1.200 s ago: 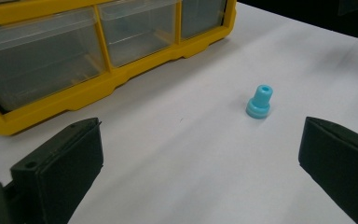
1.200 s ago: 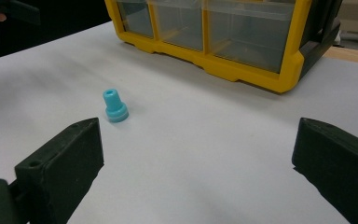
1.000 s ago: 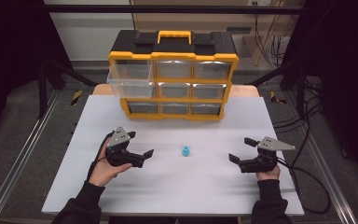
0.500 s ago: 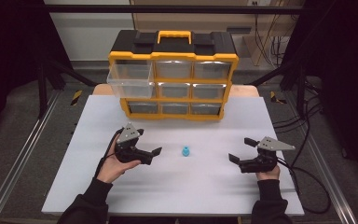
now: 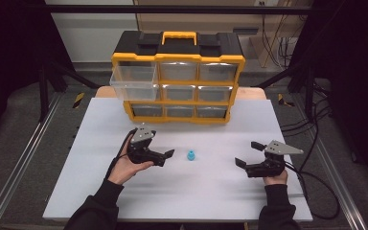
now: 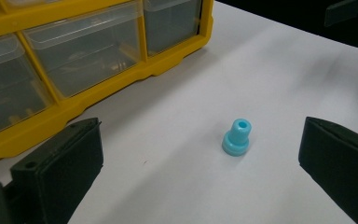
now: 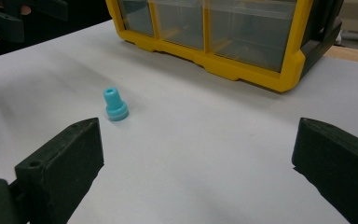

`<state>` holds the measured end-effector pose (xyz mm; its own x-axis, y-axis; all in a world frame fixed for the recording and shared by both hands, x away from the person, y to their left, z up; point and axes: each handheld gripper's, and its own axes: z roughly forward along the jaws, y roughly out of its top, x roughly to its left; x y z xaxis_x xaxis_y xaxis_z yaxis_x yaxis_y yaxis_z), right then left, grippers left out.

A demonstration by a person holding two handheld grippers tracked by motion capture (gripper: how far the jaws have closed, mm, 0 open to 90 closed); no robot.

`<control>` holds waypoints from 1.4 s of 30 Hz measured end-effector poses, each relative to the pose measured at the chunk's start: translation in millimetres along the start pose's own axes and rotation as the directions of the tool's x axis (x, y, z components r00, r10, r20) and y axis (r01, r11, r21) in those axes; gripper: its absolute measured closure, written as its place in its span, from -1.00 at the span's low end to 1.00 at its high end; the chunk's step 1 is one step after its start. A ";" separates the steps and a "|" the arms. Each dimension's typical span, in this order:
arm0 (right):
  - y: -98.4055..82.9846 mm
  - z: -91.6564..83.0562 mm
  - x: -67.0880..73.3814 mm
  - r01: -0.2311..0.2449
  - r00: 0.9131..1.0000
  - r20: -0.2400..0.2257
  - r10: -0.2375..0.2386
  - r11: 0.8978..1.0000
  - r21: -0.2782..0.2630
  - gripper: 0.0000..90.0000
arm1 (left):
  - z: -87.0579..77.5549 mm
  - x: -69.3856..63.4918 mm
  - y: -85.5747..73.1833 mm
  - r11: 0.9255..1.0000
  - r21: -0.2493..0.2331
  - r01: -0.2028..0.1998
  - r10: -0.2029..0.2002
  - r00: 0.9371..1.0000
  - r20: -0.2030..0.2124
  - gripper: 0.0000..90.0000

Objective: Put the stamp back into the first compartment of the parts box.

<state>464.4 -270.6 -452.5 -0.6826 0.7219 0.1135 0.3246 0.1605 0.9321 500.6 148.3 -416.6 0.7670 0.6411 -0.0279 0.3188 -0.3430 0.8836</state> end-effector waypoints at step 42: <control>-0.2 0.6 0.0 0.001 1.000 -0.003 -0.001 1.000 0.002 -0.94 | 51.4 -16.5 14.5 0.995 0.093 -0.022 0.020 0.999 0.027 -1.00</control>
<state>464.7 -270.2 -452.8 -0.6847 0.7200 0.1132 0.3253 0.1628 0.9315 521.2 97.5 -427.3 0.7881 0.6151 -0.0233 0.3521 -0.4194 0.8368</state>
